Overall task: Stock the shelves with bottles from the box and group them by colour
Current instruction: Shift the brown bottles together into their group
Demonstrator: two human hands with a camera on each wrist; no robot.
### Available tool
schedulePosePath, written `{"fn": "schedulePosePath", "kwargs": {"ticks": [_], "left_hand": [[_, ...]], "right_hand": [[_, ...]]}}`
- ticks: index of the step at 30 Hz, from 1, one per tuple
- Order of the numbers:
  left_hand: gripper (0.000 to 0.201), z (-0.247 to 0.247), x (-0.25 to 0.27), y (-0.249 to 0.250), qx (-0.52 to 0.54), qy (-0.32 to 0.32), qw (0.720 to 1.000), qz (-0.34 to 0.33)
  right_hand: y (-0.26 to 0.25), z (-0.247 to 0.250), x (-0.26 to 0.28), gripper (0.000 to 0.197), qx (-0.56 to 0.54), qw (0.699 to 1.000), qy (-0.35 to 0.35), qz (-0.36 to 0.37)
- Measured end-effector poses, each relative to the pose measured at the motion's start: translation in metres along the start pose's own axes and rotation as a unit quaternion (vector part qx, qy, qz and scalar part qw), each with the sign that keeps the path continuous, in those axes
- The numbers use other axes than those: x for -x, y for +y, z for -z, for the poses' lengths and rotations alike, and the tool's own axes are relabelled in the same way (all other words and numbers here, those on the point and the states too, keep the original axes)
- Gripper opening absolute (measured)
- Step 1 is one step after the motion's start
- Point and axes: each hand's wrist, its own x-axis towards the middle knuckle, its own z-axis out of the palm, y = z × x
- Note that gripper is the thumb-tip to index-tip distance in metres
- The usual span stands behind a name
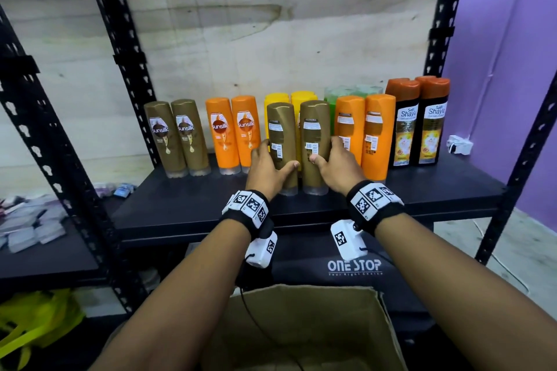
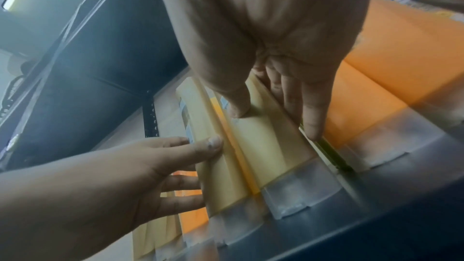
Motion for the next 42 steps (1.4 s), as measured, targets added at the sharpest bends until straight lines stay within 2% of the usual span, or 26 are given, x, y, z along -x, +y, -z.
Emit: {"fn": "schedulePosePath", "kwargs": {"ticks": [9, 14, 19, 22, 26, 28, 30, 32, 37, 40, 42], "left_hand": [[0.088, -0.002, -0.004, 0.001, 0.002, 0.0, 1.0, 0.018], [0.086, -0.005, -0.002, 0.002, 0.01, 0.008, 1.0, 0.019], [0.083, -0.007, 0.006, -0.003, 0.005, -0.002, 1.0, 0.031], [0.068, -0.006, 0.012, -0.006, 0.003, -0.01, 0.999, 0.041], [0.032, -0.001, 0.02, -0.008, 0.04, 0.037, 0.997, 0.053], [0.018, -0.002, 0.026, -0.005, 0.048, 0.051, 0.997, 0.036], [0.016, -0.005, 0.031, 0.001, 0.027, 0.043, 0.999, 0.008], [0.019, -0.009, 0.033, 0.01, -0.013, 0.019, 0.999, -0.025], [0.027, -0.023, 0.03, 0.037, -0.094, -0.009, 0.989, -0.11], [0.024, -0.037, 0.03, 0.055, -0.071, -0.023, 0.99, -0.118], [0.035, -0.049, 0.031, 0.065, -0.048, -0.042, 0.991, -0.115]], "right_hand": [[-0.011, -0.009, -0.01, 0.048, -0.002, 0.999, -0.01, -0.048], [-0.014, -0.015, -0.007, 0.05, -0.007, 0.999, 0.009, -0.048], [-0.016, -0.013, -0.006, 0.05, 0.012, 0.999, -0.004, -0.052], [-0.011, -0.007, -0.003, 0.045, 0.073, 0.995, -0.043, -0.05], [-0.001, 0.004, 0.011, 0.042, 0.114, 0.991, -0.061, -0.011], [0.003, 0.011, 0.019, 0.041, 0.115, 0.992, -0.053, 0.0], [0.007, 0.02, 0.025, 0.029, 0.117, 0.992, -0.04, 0.016], [0.011, 0.03, 0.029, 0.018, 0.129, 0.991, -0.024, 0.036], [0.027, 0.057, 0.04, 0.02, 0.171, 0.984, 0.022, 0.037], [0.041, 0.071, 0.04, 0.017, 0.152, 0.987, 0.05, 0.026], [0.051, 0.078, 0.038, 0.014, 0.117, 0.988, 0.099, 0.028]]}}
